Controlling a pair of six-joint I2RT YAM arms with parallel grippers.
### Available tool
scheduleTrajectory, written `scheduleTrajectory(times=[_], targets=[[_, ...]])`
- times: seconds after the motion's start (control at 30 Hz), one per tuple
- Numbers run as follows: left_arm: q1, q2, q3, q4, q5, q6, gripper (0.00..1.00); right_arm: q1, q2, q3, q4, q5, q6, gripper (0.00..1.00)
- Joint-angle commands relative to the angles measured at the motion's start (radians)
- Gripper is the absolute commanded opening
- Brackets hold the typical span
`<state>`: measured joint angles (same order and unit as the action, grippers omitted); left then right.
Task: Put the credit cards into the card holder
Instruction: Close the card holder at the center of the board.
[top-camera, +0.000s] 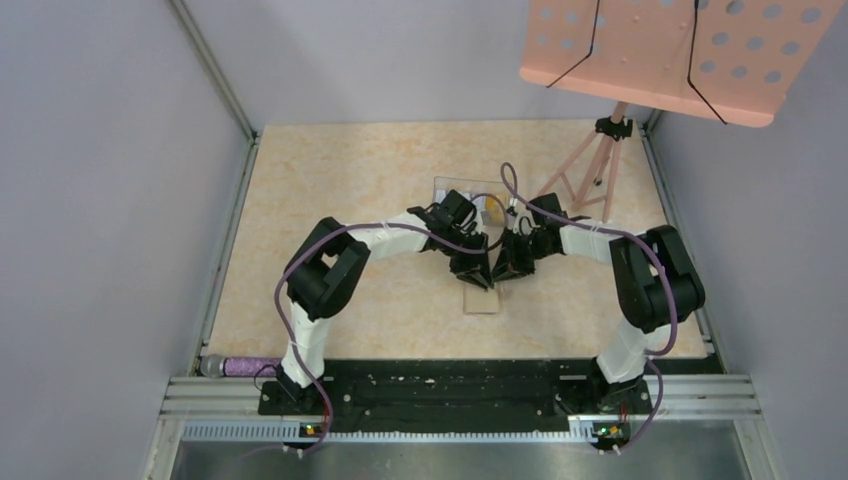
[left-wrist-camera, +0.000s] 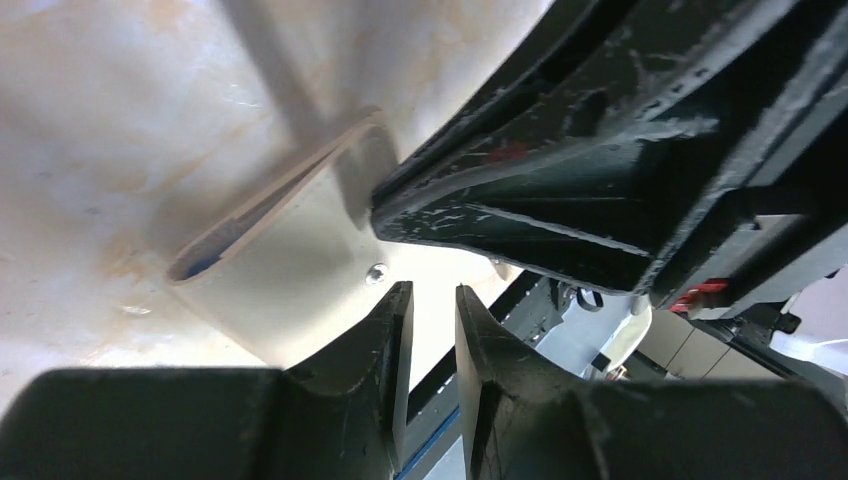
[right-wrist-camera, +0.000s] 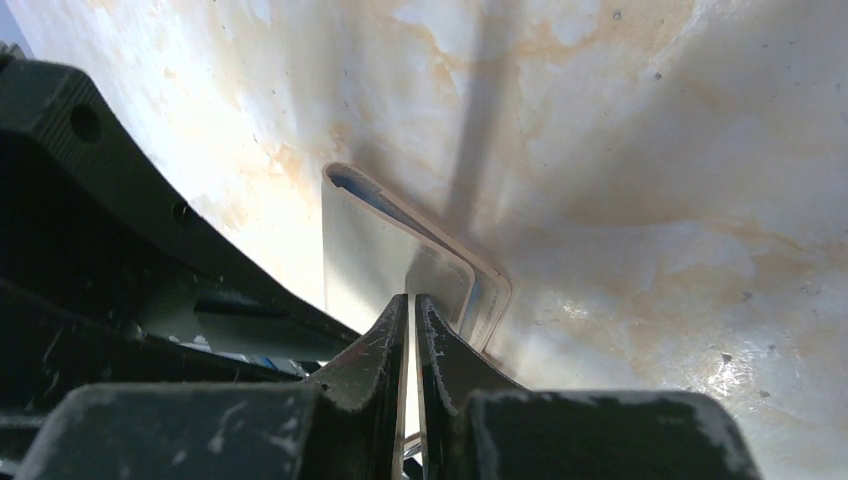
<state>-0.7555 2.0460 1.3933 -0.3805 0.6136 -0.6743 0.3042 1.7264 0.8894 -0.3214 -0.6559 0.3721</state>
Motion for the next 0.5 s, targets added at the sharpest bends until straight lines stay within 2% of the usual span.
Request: scheduleTrajectory(times=[0.0, 0.3, 0.47], targets=[[-0.025, -0.042, 0.053, 0.053, 0.04, -0.007, 0.27, -0.005, 0.019, -0.018, 0.029, 0.039, 0.003, 0.06], [-0.053, 0.004, 0.117, 0.025, 0.035, 0.004, 0.31, -0.005, 0.016, -0.021, 0.031, 0.029, 0.01, 0.06], [-0.06, 0.04, 0.17, -0.058, -0.01, 0.022, 0.27, -0.005, 0.015, -0.02, 0.033, 0.026, 0.012, 0.06]])
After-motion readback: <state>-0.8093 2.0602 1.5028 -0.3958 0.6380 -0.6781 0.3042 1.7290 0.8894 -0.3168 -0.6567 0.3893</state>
